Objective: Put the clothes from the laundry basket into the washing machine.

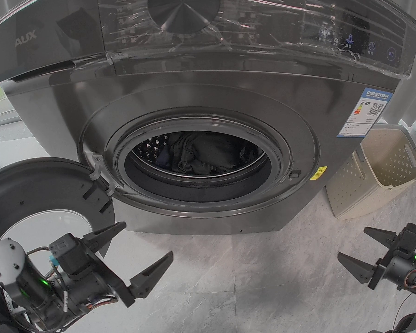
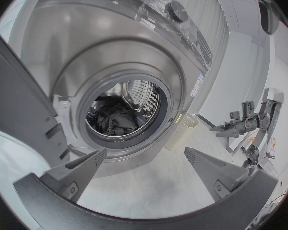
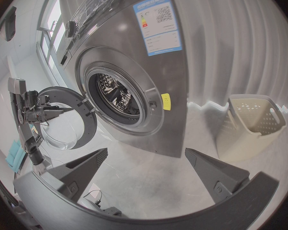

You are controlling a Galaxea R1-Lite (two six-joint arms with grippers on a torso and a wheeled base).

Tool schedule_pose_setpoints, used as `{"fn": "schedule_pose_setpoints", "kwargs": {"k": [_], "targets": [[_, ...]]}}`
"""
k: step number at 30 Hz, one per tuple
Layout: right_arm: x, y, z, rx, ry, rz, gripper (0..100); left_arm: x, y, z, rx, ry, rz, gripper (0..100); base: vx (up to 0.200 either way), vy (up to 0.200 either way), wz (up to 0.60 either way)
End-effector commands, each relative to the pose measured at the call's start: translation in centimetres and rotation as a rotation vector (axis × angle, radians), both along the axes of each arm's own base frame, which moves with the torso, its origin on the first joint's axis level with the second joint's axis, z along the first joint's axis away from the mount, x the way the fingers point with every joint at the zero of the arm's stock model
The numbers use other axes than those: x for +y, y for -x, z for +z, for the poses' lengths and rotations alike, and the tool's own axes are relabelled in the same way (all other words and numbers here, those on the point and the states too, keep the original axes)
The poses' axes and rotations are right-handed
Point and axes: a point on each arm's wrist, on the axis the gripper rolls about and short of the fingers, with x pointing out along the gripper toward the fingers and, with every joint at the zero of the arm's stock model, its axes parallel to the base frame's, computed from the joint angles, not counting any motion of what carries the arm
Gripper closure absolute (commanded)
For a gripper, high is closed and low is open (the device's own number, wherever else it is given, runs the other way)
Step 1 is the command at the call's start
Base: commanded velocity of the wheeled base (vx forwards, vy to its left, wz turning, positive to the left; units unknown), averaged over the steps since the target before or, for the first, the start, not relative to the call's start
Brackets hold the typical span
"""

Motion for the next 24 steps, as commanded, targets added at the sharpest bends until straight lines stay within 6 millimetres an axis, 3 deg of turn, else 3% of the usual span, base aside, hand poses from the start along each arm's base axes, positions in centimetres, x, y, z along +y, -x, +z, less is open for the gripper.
{"fn": "schedule_pose_setpoints", "kwargs": {"k": [1,3,4,9,12,21,24], "targets": [[-3.6,5.5,0.2,-0.108,-0.032,-0.132,0,4.7,3.0,2.2,-0.081,0.073,0.114,0,-0.2,0.0,0.0],[-3.7,5.6,0.1,-0.108,-0.032,-0.136,0,4.9,3.1,2.3,-0.084,0.075,0.119,0,-0.2,0.0,0.0],[-4.4,6.9,-0.3,-0.124,-0.039,-0.186,0,6.4,4.2,2.6,-0.104,0.086,0.154,0,-0.2,0.0,0.0],[-5.0,8.6,-1.1,-0.147,-0.053,-0.245,0,8.3,5.9,2.3,-0.099,0.078,0.209,0,-0.2,0.0,0.0],[-5.3,9.7,-1.6,-0.171,-0.071,-0.257,0,9.7,7.2,1.6,-0.078,0.054,0.269,0,0.0,0.0,0.0],[-5.6,11.1,-2.7,-0.192,-0.083,-0.328,0,11.8,10.0,-0.3,-0.068,0.035,0.404,0,-0.2,0.0,0.0],[-5.7,11.6,-3.4,-0.192,-0.08,-0.351,0,12.3,11.2,-1.3,-0.064,0.028,0.444,0,0.0,0.0,0.0]]}}
